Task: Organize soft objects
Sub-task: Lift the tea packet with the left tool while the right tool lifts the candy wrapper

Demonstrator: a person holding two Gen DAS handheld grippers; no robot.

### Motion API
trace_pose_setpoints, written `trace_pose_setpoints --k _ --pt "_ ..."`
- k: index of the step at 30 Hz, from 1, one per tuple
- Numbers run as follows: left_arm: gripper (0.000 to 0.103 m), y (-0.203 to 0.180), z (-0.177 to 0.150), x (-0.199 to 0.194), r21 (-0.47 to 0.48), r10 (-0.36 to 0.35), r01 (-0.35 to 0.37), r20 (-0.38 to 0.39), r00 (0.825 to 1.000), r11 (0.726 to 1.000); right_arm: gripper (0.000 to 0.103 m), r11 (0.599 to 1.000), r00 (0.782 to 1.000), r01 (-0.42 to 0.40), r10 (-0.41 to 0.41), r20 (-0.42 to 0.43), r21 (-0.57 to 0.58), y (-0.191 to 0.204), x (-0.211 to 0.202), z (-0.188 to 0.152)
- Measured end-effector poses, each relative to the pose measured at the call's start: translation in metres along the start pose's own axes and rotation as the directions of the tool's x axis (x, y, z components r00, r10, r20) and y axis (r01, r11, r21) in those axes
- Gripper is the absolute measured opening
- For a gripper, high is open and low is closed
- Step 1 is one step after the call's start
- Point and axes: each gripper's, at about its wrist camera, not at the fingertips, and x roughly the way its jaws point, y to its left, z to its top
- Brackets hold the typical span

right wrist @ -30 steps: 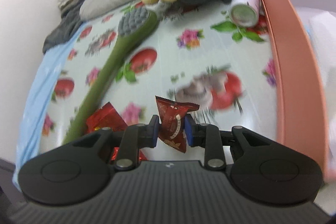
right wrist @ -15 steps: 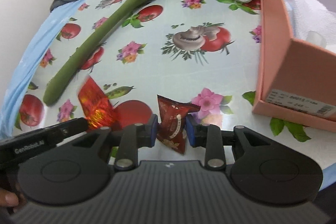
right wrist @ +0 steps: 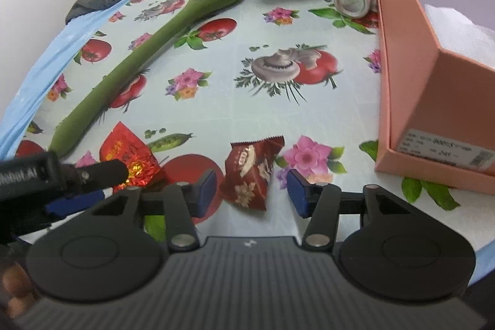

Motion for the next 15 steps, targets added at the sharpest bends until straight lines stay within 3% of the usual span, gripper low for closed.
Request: trace_pose_setpoints --k 2,9,15 --pt "0.062 -0.001 0.001 0.000 -0.031 0.007 -0.007 0.003 1.000 1.000 0.034 1.000 1.000 -0.004 0.004 -0.010 -0.008 0.000 0.003 -0.001" --pt "0.068 -0.017 0.004 0.007 -0.074 0.078 -0.077 0.012 0.997 0.994 0.033 0.999 1.000 -0.017 0.017 0.008 -0.028 -0.005 -0.003 -0.001" --pt "0.068 -0.041 0.002 0.016 -0.083 0.186 -0.182 0.047 0.981 0.980 0.033 0.999 0.999 -0.017 0.019 0.034 -0.041 -0.013 -0.009 -0.003"
